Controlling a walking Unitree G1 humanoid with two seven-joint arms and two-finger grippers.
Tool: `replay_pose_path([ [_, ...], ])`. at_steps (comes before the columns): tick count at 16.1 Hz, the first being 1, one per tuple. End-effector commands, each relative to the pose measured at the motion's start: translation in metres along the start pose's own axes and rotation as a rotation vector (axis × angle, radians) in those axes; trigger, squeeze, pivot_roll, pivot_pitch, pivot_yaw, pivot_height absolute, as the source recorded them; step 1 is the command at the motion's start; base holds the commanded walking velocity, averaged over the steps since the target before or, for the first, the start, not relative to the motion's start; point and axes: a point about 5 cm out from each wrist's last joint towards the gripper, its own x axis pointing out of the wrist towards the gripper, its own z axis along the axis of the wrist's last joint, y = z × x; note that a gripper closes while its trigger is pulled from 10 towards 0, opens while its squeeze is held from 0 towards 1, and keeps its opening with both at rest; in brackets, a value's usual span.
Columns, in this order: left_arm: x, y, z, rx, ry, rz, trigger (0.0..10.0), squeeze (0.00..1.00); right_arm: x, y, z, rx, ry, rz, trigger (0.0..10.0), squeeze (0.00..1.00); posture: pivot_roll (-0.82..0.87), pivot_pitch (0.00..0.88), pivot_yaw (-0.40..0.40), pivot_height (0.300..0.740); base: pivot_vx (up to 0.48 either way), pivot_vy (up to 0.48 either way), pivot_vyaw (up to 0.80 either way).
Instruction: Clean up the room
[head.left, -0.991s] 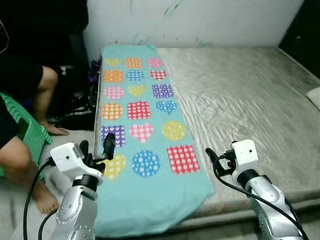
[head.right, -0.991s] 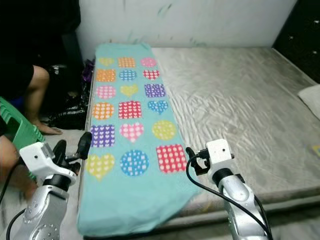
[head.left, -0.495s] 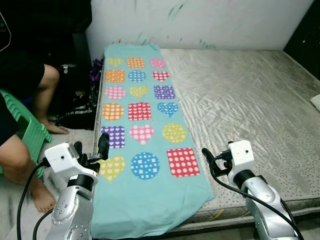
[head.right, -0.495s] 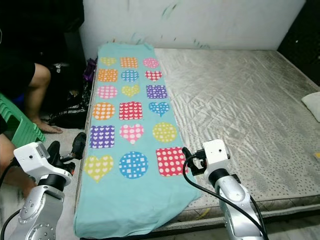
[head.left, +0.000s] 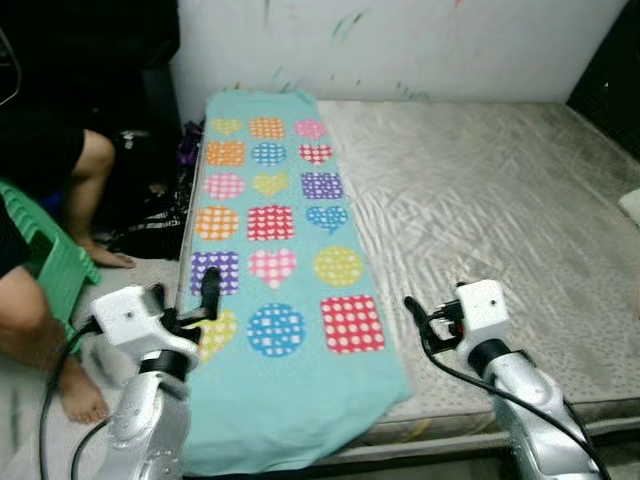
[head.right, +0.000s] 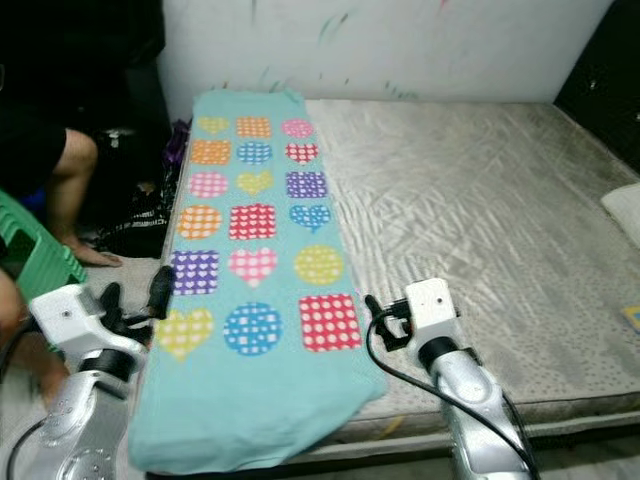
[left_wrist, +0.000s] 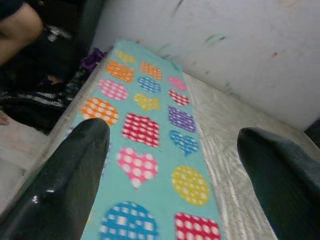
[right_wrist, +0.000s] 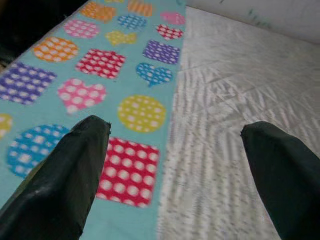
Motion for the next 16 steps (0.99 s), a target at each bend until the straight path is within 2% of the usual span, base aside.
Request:
replay_pose_path([
  [1, -0.0011, -0.0008, -0.0028, -0.004, 0.011, 0.01, 10.0, 0.0, 0.0005, -0.0014, 0.003, -0.011, -0.012, 0.0, 10.0, 0.0, -0.05, 0.049, -0.07, 0.74, 0.0, -0.469, 0.0],
  [10, -0.0014, 0.0016, -0.0034, -0.045, 0.007, 0.028, 10.0, 0.0, -0.0004, -0.0012, 0.0034, -0.014, -0.011, 0.003, 10.0, 0.0, -0.05, 0.053, -0.073, 0.74, 0.0, -0.035, 0.0],
  [16, -0.0008, 0.0009, -0.0033, -0.058, 0.006, 0.019, 10.0, 0.0, -0.0001, -0.001, 0.0034, -0.016, -0.008, 0.005, 10.0, 0.0, -0.05, 0.054, -0.074, 0.74, 0.0, 0.434, 0.0],
])
